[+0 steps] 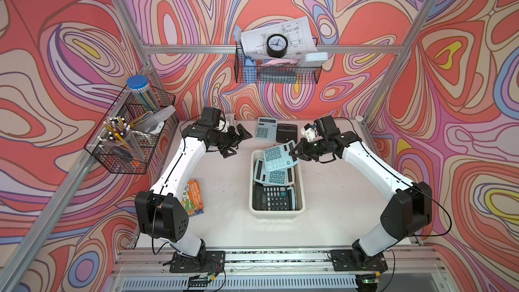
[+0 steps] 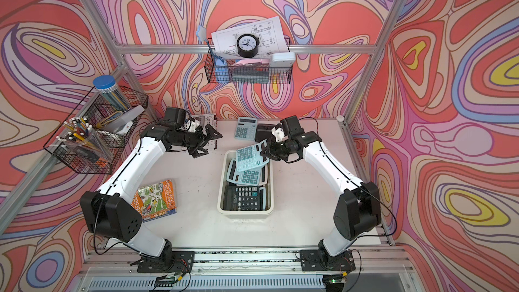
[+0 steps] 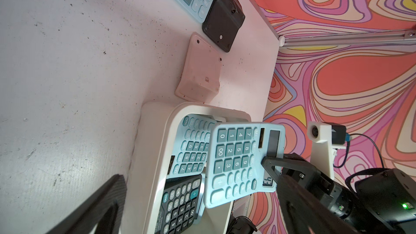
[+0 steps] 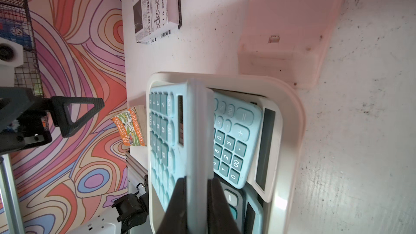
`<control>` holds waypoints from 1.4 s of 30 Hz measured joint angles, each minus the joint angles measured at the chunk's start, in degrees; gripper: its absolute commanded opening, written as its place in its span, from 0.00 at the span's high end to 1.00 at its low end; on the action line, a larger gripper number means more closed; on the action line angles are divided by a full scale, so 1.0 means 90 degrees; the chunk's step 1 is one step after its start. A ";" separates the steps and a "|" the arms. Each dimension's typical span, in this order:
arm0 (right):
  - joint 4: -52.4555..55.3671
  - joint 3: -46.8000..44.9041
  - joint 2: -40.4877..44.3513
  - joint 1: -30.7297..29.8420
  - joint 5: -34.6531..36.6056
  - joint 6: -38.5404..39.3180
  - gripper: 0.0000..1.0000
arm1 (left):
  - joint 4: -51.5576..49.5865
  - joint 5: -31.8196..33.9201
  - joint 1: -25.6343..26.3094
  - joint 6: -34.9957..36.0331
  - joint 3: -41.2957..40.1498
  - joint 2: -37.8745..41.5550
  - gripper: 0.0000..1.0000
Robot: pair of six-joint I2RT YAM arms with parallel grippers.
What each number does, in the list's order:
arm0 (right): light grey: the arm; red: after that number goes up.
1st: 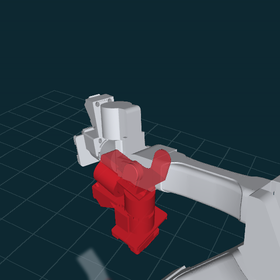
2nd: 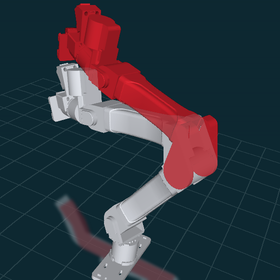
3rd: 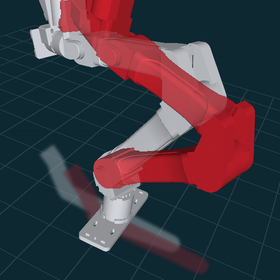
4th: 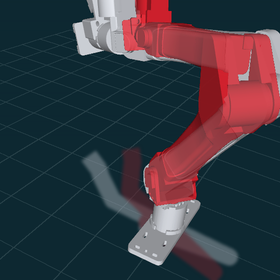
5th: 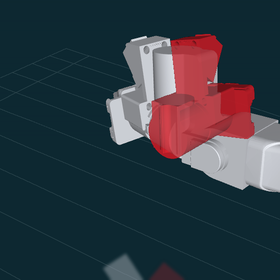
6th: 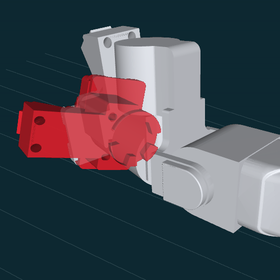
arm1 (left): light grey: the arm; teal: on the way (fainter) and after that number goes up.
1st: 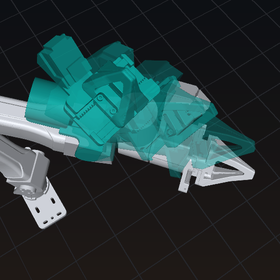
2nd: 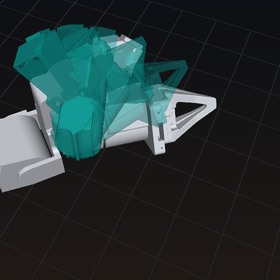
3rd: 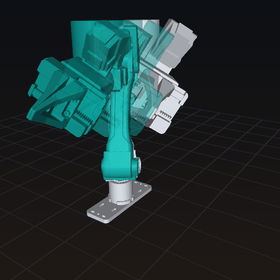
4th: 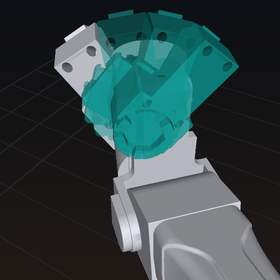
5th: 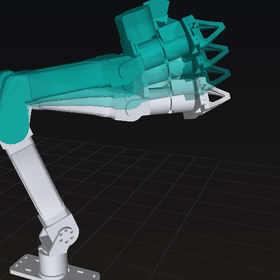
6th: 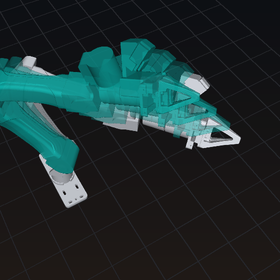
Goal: Put the calculator in the storage box
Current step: Place the calculator in the storage box.
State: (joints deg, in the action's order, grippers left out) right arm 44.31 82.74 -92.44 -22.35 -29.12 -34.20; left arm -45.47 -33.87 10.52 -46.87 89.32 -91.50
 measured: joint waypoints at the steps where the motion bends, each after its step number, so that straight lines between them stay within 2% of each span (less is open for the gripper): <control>1: 0.0005 -0.0036 0.0027 -0.0066 0.0078 -0.0029 1.00 | 0.0000 0.0000 0.0000 0.0000 -0.0019 0.0000 0.02; 12: 0.0032 -0.0551 0.0342 -0.0814 0.1105 -0.0503 1.00 | -0.0007 -0.0206 0.0007 -0.0036 -0.0318 0.0000 0.02; 20: -0.0022 -0.0556 0.0333 -0.0901 0.1637 -0.0760 1.00 | 0.0012 -0.0274 0.0044 -0.0063 -0.0457 0.0000 0.01; 40: -0.0398 -0.0634 -0.0168 -0.0903 0.1654 -0.0974 1.00 | 0.0170 -0.0491 0.0044 -0.0180 -0.0690 0.0000 0.02; 42: -0.0398 -0.0602 -0.0219 -0.0903 0.1649 -0.0976 0.96 | 0.0180 -0.0505 0.0046 -0.0182 -0.0695 0.0000 0.01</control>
State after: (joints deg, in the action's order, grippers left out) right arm 40.73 77.32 -94.41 -30.48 -14.28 -42.98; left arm -43.86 -38.41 10.94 -48.51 83.07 -91.50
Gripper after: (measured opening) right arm 0.136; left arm 0.986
